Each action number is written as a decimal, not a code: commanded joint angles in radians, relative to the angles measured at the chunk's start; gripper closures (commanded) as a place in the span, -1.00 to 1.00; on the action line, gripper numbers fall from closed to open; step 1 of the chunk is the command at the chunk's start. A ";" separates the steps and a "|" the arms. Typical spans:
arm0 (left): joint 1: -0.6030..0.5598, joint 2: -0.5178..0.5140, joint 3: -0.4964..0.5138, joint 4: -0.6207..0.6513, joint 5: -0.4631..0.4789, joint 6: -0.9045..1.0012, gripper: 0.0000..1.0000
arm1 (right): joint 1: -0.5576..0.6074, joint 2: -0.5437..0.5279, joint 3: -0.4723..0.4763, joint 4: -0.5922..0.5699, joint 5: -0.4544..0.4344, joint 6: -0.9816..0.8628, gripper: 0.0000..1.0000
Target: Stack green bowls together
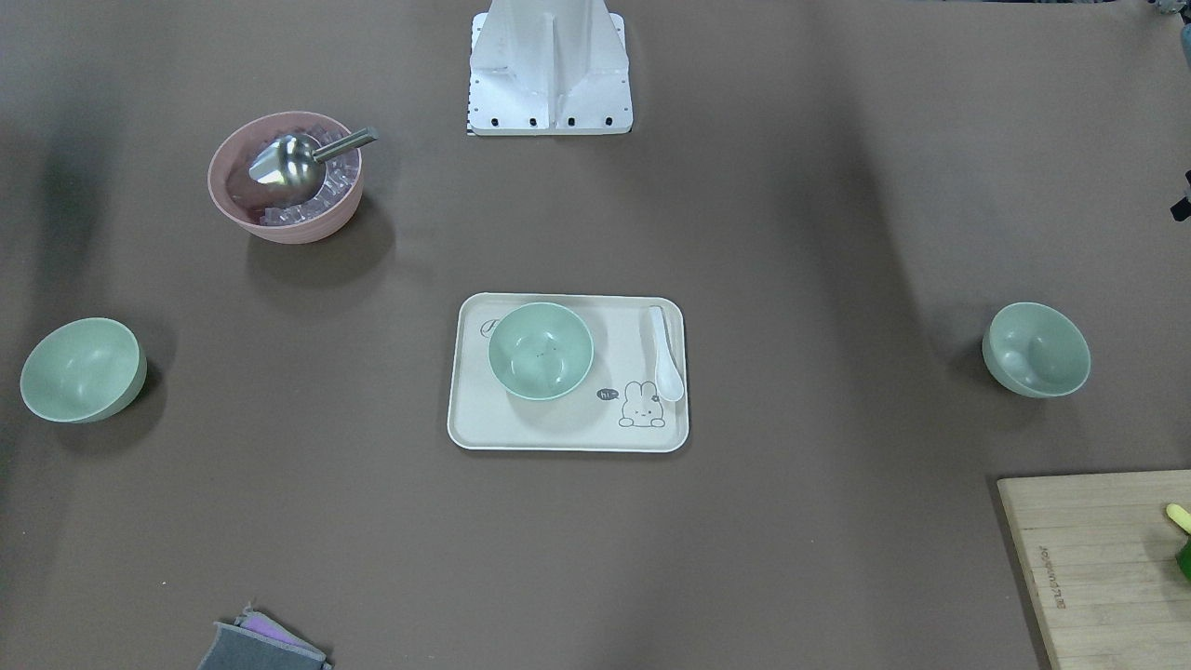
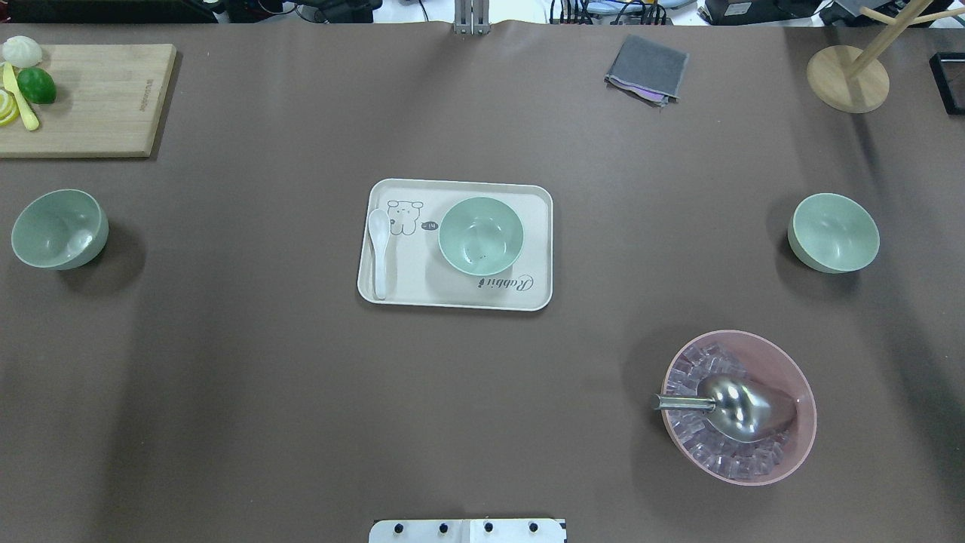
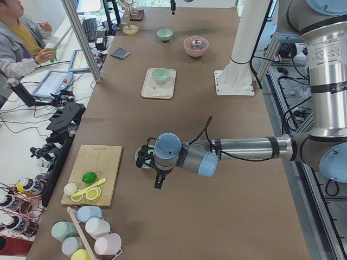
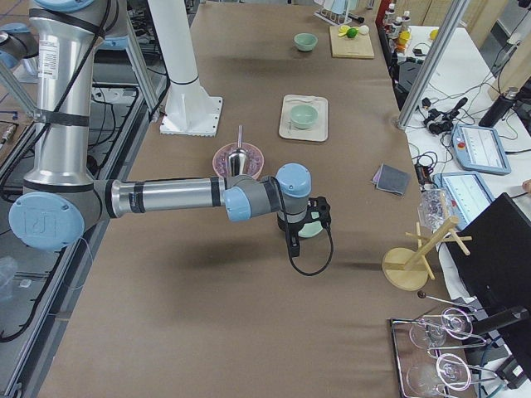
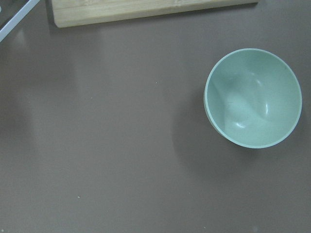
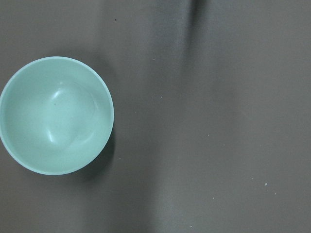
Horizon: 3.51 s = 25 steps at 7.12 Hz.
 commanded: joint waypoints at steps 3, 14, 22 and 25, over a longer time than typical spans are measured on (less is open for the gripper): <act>0.017 -0.002 0.005 -0.036 -0.002 0.001 -0.96 | -0.006 0.003 -0.002 -0.001 0.011 0.003 -1.00; 0.056 -0.042 0.033 -0.033 -0.037 -0.159 -0.96 | -0.214 0.236 -0.357 0.342 -0.064 0.369 -0.94; 0.108 -0.087 0.042 -0.028 -0.037 -0.256 -0.96 | -0.236 0.254 -0.343 0.362 0.005 0.561 1.00; 0.129 -0.101 0.056 -0.028 -0.037 -0.256 -0.96 | -0.398 0.508 -0.175 0.350 -0.083 1.332 1.00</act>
